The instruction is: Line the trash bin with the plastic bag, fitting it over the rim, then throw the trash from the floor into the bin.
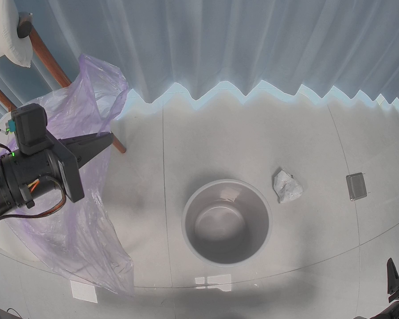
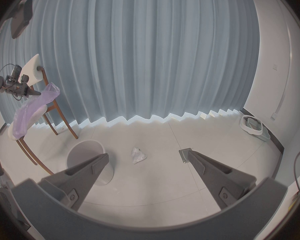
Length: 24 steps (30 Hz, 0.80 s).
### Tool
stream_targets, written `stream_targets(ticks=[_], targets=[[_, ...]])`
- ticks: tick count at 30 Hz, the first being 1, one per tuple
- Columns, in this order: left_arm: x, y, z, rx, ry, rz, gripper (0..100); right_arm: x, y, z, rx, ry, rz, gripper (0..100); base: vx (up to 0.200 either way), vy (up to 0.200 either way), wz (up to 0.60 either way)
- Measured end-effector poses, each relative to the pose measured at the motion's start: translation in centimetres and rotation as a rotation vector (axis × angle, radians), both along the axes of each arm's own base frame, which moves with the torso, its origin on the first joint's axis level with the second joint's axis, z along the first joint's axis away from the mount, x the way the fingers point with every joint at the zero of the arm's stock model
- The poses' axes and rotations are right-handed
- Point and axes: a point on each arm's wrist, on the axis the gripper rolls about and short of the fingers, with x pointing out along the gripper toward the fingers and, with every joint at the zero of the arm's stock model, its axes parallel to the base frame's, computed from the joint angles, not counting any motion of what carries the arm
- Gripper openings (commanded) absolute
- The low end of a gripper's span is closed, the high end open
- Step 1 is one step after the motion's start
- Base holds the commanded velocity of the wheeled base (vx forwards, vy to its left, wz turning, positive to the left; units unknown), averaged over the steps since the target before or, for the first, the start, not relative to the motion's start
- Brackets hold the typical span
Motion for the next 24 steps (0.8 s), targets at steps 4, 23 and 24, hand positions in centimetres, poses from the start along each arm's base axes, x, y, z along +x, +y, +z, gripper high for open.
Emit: stream_targets(ticks=[4, 23, 24], targets=[[0.3, -0.3, -1.9, 0.036, 0.007, -0.019, 0, 0.0, 0.0, 0.0, 0.0, 0.0, 0.0, 100, 0.0, 0.0, 0.0], [1.5, -0.7, -4.7, 0.098, 0.025, -0.066, 0, 0.0, 0.0, 0.0, -0.001, 0.0, 0.0, 100, 0.0, 0.0, 0.0], [1.7, -0.7, -4.7, 0.099, 0.026, -0.068, 0, 0.0, 0.0, 0.0, -0.001, 0.0, 0.0, 100, 0.0, 0.0, 0.0]])
